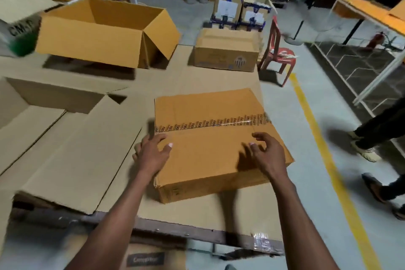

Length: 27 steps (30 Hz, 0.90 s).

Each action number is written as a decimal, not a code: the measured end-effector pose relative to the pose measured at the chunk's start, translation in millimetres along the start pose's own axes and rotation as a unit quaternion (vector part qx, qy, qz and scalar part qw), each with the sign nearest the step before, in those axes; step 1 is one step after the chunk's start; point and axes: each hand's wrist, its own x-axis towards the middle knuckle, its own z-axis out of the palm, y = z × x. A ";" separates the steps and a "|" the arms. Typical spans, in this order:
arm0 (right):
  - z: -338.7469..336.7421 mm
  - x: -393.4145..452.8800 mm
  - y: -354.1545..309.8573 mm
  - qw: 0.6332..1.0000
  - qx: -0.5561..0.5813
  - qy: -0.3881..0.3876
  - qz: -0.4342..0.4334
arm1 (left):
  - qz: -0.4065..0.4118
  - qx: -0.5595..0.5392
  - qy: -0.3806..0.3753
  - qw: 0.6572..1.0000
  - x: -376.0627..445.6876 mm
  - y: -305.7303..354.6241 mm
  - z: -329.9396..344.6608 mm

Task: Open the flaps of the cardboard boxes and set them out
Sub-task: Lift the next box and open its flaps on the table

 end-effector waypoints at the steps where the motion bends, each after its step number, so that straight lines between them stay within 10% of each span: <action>1: -3.8 16.2 6.4 0.999 -0.043 -0.010 -0.015 | -0.004 -0.011 0.005 1.000 1.7 -1.4 3.3; 9: -17.2 102.1 36.3 0.968 -0.197 -0.153 0.011 | -0.008 -0.063 0.019 0.998 -10.0 2.1 17.1; 27: -46.3 88.0 59.2 0.972 0.107 -0.173 0.120 | -0.075 -0.259 0.026 0.963 -27.8 10.1 17.7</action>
